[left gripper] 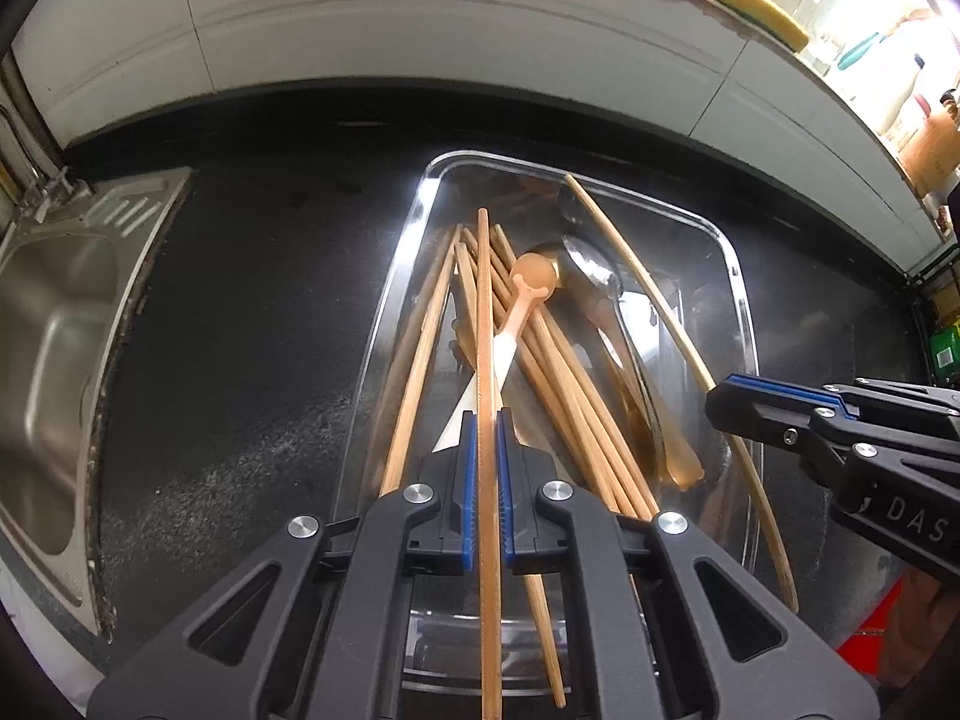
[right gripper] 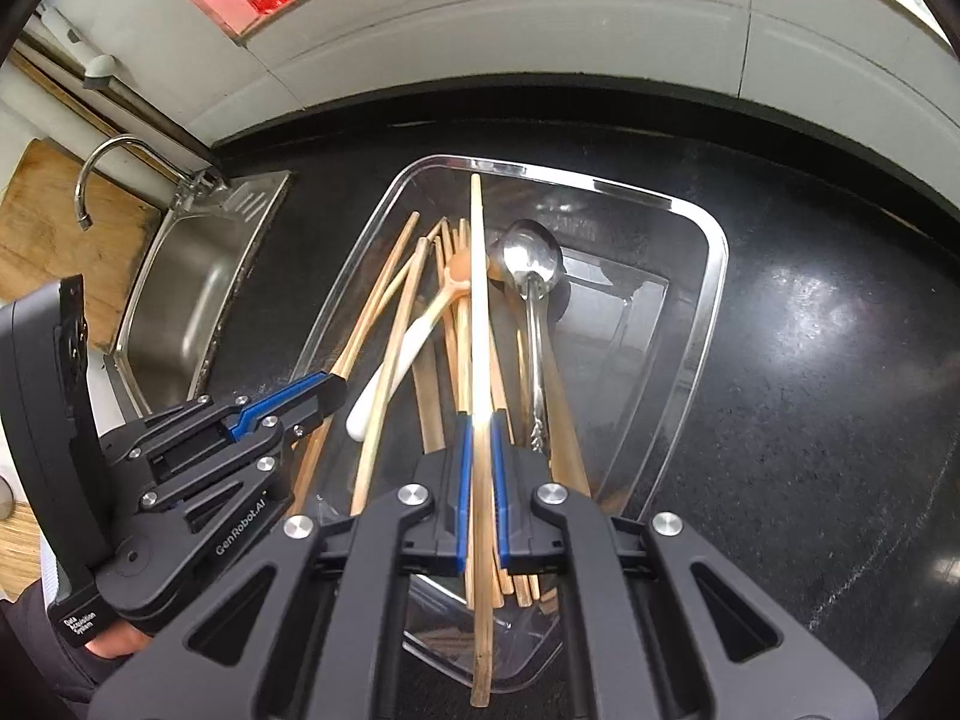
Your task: Organize utensils
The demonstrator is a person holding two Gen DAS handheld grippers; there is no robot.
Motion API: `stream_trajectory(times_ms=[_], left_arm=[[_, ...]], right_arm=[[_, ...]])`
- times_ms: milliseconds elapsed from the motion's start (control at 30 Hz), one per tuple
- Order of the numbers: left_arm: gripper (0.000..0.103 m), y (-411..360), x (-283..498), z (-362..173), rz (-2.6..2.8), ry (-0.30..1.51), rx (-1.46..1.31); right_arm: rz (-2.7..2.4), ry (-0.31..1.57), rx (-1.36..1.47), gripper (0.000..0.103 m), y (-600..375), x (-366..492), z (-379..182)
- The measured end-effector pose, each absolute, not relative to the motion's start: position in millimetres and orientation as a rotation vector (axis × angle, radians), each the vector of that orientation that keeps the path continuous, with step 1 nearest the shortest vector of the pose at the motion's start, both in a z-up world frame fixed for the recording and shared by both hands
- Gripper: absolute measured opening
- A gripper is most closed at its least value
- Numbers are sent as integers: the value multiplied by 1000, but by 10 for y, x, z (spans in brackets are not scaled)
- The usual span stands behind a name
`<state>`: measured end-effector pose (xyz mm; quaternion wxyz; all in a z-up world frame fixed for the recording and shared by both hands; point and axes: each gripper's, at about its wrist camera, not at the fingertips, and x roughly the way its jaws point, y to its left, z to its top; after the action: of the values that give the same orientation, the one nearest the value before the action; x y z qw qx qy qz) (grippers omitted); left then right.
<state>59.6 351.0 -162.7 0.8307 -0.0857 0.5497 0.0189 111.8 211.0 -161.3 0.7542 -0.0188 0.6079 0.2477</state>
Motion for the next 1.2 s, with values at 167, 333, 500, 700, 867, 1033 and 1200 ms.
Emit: stream_trajectory(times_ms=[167, 333, 500, 700, 867, 1033, 1200], left_arm=[[9, 3536, 660, -1694, 14, 1176, -203], [96, 3608, 615, -1519, 50, 1093, -225], [96, 3631, 603, -1421, 27, 1087, -253], [96, 3624, 536, -1351, 39, 1076, -240], [96, 3571, 393, -1218, 54, 1052, -226], [96, 3496, 229, -1100, 76, 1036, -204], [96, 3263, 105, -980, 102, 1034, -179]], right_arm=[[545, 1341, 6, 9, 2109, 1254, -1637], [515, 1247, 77, 91, 1946, 1429, -1395], [537, 1227, 96, 91, 1856, 1468, -1264], [562, 1209, 89, 91, 1884, 1366, -1194], [584, 1176, 89, 91, 1857, 1233, -1037], [596, 1144, 96, 91, 1744, 1089, -896], [572, 1109, 97, 91, 1378, 882, -751]])
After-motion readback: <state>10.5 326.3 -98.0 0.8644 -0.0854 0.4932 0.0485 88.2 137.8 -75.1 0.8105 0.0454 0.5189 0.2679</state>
